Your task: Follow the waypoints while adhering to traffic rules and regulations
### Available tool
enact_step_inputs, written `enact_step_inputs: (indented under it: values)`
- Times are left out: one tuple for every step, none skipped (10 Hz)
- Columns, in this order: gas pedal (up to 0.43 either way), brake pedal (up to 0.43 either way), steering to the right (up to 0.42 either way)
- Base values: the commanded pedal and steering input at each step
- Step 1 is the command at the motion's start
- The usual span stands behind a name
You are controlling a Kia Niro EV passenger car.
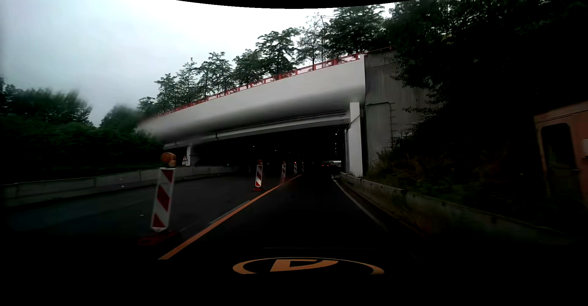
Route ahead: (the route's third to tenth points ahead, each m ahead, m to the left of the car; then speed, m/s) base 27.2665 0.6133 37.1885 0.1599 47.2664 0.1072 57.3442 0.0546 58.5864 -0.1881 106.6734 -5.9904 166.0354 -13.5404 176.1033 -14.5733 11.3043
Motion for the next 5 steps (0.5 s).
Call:
enact_step_inputs:
  values:
    - [0.110, 0.000, 0.019]
    - [0.110, 0.000, 0.018]
    - [0.098, 0.000, 0.019]
    - [0.098, 0.000, 0.018]
    - [0.098, 0.000, 0.017]
